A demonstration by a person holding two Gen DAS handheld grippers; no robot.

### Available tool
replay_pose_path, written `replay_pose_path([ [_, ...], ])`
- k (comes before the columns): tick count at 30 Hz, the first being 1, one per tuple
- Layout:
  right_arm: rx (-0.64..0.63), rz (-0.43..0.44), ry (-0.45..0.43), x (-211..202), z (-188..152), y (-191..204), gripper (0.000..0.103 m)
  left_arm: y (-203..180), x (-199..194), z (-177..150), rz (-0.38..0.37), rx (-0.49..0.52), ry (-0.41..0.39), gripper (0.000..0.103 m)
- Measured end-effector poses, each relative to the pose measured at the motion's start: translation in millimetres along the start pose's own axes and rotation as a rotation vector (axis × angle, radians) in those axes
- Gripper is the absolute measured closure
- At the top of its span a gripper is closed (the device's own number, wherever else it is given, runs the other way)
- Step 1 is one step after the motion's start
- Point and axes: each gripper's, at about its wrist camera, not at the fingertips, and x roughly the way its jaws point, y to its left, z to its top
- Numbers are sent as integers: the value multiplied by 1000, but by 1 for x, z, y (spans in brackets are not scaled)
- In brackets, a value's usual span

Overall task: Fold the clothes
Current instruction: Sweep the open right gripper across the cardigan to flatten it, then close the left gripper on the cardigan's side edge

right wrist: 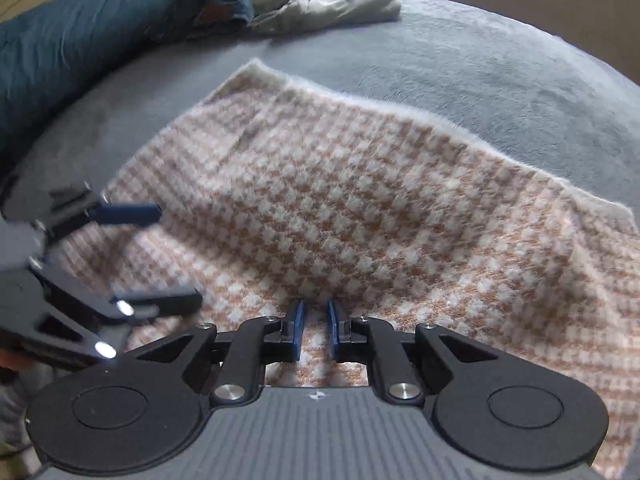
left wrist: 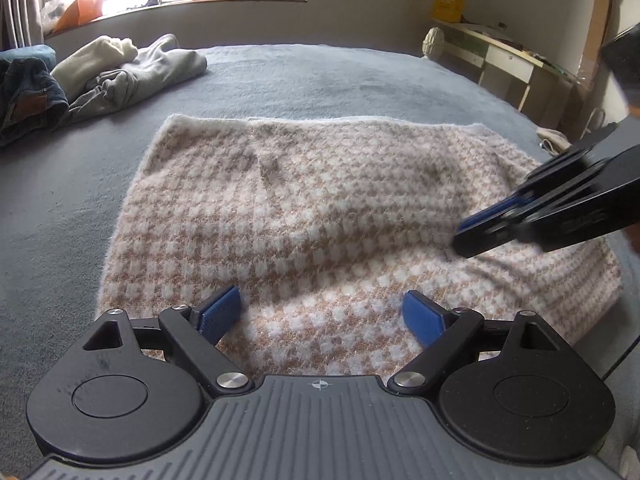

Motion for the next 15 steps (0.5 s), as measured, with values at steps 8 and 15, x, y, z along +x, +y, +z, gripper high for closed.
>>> replay_pose_path([
  [8,-279,32,51,11,-53,47,89,-1,4,-1,8,-9,-2,13],
  [15,-184,55,42,-2,-46,41,89,-4,-20,13,13,35,-124,15],
])
